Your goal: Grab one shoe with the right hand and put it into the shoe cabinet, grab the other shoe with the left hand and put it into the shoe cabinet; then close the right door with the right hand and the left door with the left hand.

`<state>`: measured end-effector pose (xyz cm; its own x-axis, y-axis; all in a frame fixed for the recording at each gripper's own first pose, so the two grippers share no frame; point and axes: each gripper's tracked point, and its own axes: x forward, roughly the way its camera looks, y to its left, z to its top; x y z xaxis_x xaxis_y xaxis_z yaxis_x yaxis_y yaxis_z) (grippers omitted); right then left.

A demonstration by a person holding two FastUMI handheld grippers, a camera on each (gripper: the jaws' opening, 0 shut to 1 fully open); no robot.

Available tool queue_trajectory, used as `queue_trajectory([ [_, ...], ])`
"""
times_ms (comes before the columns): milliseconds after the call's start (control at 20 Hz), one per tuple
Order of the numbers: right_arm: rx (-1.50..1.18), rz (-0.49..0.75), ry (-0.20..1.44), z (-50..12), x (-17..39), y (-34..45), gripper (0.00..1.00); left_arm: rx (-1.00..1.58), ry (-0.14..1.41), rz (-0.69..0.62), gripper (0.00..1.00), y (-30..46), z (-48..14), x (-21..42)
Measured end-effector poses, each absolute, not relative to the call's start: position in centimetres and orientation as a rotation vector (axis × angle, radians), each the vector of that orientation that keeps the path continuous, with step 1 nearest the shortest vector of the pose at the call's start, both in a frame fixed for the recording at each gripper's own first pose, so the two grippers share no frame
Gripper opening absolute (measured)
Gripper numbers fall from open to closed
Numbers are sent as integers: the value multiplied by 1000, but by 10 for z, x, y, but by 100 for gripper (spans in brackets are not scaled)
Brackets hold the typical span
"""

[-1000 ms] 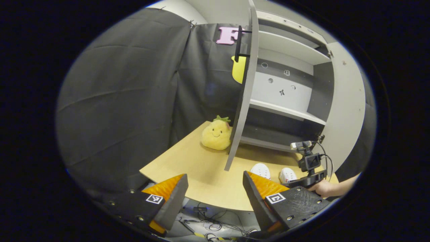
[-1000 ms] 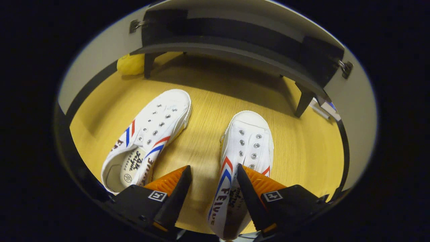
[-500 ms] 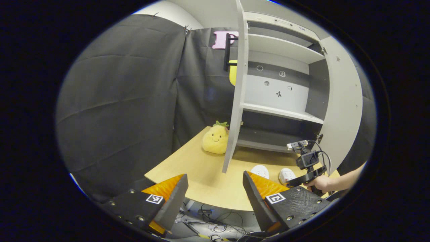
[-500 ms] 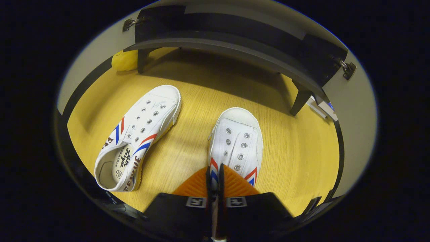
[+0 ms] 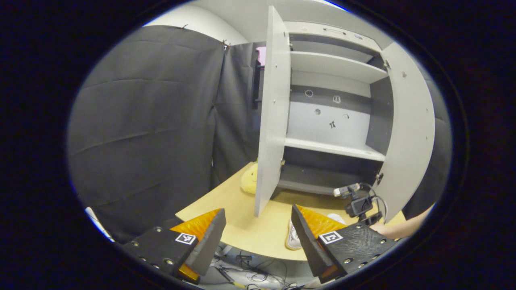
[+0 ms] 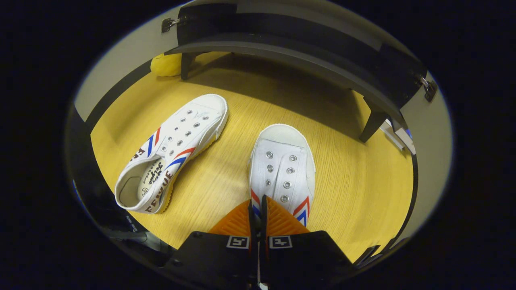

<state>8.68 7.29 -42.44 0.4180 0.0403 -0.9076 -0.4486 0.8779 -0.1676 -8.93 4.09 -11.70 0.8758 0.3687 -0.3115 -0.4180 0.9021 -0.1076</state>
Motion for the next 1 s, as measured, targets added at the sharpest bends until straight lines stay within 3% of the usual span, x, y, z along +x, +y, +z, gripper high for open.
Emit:
queue_trajectory([
  [500, -369, 397, 1079, -416, 85, 68, 4, -36, 268, 487, 94, 18, -88, -86],
  [650, -417, 418, 1056, -401, 78, 59, 1, -53, 238, 378, 94, -9, -78, -58],
  [1000, -250, 329, 937, -324, 66, 69, 4, -8, 164, 157, 94, -3, -57, -31],
])
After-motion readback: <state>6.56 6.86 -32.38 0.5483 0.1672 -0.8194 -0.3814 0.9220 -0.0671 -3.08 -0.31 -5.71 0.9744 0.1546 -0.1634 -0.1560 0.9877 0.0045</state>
